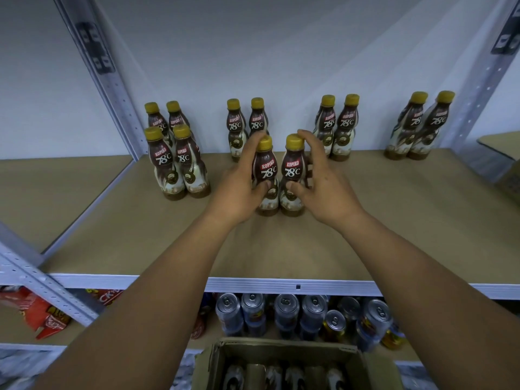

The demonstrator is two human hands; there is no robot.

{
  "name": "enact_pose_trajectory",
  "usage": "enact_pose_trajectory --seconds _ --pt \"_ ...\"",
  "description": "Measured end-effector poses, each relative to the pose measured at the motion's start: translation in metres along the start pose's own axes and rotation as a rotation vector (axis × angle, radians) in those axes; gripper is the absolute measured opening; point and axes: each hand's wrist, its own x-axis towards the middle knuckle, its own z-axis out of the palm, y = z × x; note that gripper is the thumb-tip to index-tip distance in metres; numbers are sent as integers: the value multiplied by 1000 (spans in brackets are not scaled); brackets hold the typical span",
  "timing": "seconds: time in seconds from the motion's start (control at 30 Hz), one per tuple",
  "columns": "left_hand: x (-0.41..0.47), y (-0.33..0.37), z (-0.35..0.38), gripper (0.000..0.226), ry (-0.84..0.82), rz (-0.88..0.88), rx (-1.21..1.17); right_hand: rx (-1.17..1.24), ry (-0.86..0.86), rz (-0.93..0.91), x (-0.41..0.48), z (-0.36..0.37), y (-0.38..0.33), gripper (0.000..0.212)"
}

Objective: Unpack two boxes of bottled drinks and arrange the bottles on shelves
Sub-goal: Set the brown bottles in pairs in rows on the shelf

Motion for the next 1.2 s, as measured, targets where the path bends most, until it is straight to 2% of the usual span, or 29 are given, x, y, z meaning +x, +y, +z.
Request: enact_pose_trajectory --seconds 0.5,1.0,1.1,1.2 --pt "51 -33 6 95 -48 -24 15 15 16 18 50 20 27 95" --pt "55 -37 9 98 -47 -14 9 47 24 29 49 23 29 96" --pt "42 -40 14 110 -57 -56 -89 111 -1 101 38 24 33 105" --pt "18 -49 21 118 -55 -196 -190 145 -31 242 14 23 43 113"
